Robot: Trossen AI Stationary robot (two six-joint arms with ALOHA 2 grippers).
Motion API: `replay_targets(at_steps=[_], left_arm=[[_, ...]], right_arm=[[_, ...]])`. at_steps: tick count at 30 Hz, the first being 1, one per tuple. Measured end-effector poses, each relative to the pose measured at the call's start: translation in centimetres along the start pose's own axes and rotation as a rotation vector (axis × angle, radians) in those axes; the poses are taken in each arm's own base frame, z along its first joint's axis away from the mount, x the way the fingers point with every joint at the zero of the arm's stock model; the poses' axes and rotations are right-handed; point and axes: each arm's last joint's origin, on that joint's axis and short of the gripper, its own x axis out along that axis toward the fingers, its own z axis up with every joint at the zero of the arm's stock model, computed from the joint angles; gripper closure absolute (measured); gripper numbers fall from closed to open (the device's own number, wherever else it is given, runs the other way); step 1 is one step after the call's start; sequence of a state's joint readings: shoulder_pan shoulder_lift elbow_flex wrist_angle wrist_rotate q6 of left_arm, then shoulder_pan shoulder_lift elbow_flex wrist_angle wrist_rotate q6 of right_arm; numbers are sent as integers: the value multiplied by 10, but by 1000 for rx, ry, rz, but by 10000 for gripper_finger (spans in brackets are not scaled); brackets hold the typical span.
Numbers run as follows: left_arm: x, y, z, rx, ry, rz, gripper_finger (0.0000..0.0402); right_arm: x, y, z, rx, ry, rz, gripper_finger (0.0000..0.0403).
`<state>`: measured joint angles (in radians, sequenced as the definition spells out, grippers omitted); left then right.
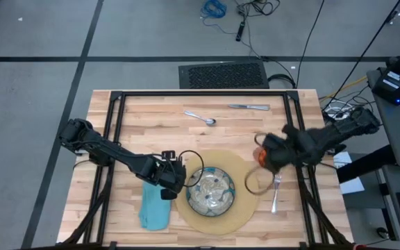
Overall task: Set table place
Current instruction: Move the dark brown glass to the top center of the table
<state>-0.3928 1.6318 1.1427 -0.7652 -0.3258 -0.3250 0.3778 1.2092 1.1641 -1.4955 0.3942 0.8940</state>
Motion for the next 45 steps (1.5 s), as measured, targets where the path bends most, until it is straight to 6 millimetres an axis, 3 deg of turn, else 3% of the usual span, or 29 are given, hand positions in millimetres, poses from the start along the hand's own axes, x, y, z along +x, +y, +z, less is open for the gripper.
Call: replay_targets(at_steps=[7, 16, 26, 36, 41, 45], left_arm=[[0, -1, 4, 20, -43, -9, 240], [0, -2, 6, 47, -63, -3, 240], [0, -1, 7, 46, -74, -1, 240], [0, -1, 6, 48, -67, 1, 240], [0, 0, 7, 45, -71, 17, 240], [0, 1, 7, 41, -71, 21, 240]], right_arm=[[19, -43, 38, 71, 17, -34, 403], [48, -87, 92, 213, -139, 90, 403], [123, -113, 153, 163, -108, 202, 403], [144, -148, 239, 95, -128, 254, 403], [166, -171, 260, 128, -53, 249, 403], [186, -177, 268, 128, 29, 281, 403]])
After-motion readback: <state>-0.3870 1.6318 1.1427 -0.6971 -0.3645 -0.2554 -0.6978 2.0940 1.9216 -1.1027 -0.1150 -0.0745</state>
